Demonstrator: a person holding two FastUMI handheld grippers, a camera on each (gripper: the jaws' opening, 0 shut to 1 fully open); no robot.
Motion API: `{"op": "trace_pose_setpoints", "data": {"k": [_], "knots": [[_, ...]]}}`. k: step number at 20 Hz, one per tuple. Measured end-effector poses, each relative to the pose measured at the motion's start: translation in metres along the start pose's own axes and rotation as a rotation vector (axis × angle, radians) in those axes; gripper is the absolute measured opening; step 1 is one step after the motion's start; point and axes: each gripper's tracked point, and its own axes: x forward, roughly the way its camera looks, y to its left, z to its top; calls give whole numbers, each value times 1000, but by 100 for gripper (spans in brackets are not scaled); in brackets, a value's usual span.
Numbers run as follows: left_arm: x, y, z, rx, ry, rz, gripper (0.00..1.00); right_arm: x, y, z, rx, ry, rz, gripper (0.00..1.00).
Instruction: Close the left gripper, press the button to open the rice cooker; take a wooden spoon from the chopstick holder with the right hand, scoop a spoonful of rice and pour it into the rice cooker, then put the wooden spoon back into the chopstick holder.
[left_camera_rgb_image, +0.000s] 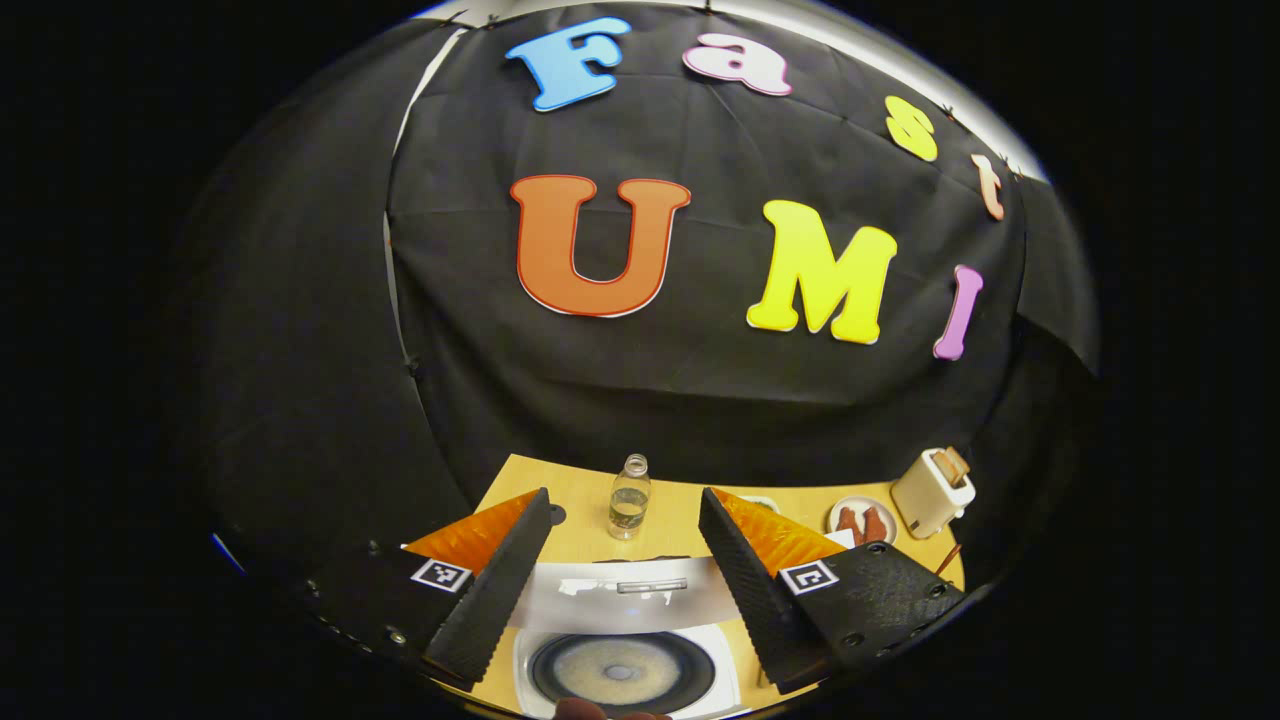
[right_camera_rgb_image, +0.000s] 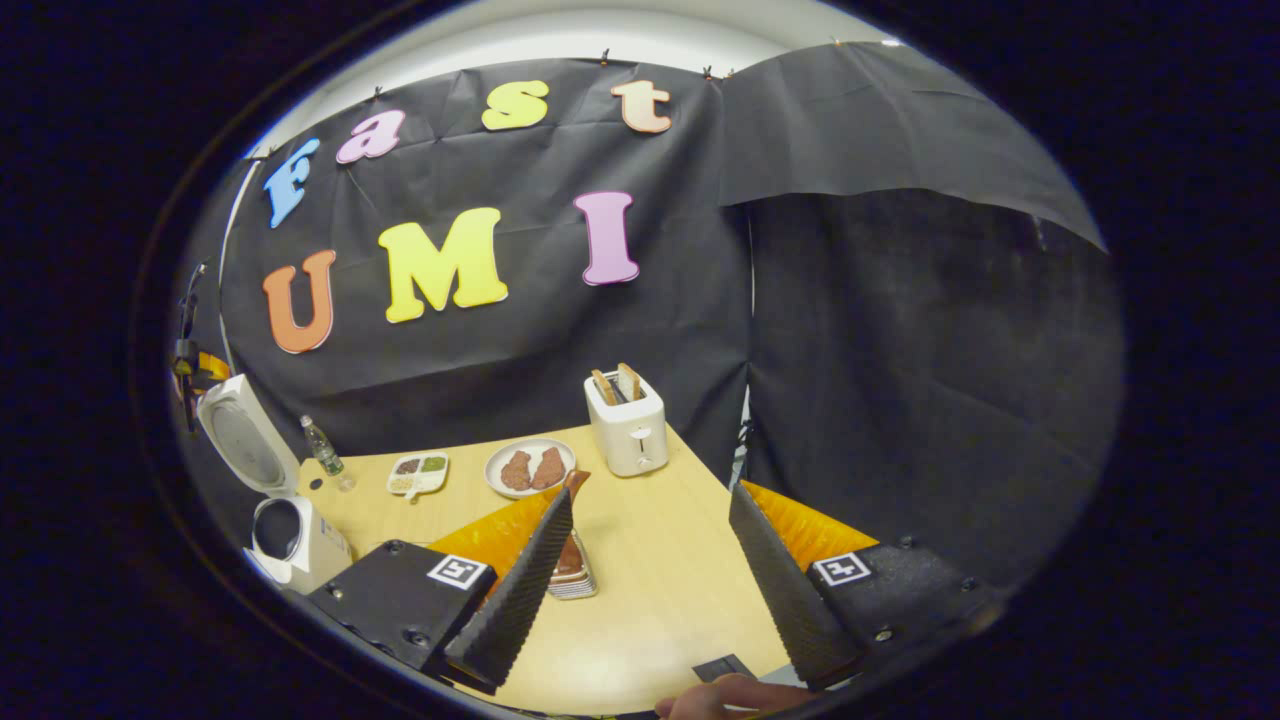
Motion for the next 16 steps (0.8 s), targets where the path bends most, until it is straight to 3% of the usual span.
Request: {"op": "trace_pose_setpoints", "data": {"k": [3, 7, 15, 16], "knots": [[-17, -5, -11, 5, 36, -22, 97, 5, 31, 0, -33, -10, 74, 100], [-53, -7, -47, -10, 59, 4, 97, 3, 60, 3, -56, -11, 171, 100], [-93, -19, -191, -6, 260, 7, 96, 0, 88, -25, -61, 63, 276, 100], [-96, -19, -203, -16, 280, 8, 97, -2, 90, -27, -69, 67, 286, 96]]}}
